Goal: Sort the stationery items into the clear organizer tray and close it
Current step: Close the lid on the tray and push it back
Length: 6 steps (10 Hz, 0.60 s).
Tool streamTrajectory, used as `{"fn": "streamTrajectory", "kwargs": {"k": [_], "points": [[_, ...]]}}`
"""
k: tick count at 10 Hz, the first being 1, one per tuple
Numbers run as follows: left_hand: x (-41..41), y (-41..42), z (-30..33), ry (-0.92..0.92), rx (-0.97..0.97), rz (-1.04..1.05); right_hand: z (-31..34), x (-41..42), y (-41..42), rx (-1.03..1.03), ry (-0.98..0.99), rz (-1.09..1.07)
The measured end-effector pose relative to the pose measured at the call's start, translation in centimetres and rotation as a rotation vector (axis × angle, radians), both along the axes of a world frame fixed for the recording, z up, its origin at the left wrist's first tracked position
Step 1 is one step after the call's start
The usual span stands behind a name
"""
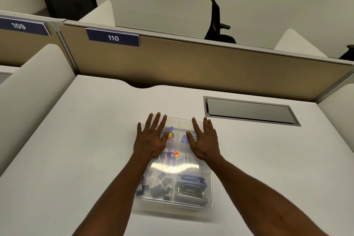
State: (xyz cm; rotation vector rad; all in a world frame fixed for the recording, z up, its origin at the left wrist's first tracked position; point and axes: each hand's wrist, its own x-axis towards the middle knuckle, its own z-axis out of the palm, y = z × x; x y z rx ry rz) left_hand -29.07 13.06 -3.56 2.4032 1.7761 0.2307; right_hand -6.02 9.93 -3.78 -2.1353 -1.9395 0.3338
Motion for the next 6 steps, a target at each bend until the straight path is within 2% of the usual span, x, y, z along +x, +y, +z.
{"fn": "streamTrajectory", "kwargs": {"k": [3, 5, 6], "points": [[0.4, 1.1, 1.4, 0.052, -0.046, -0.007, 0.2, -0.1, 0.2, -0.06, -0.023, -0.018], [1.5, 1.3, 3.3, 0.21, -0.159, -0.019, 2.7, -0.1, 0.4, -0.219, -0.05, 0.026], [1.5, 0.2, 2.9, 0.178, -0.19, 0.009, 3.6, -0.1, 0.2, -0.245, -0.069, 0.073]]}}
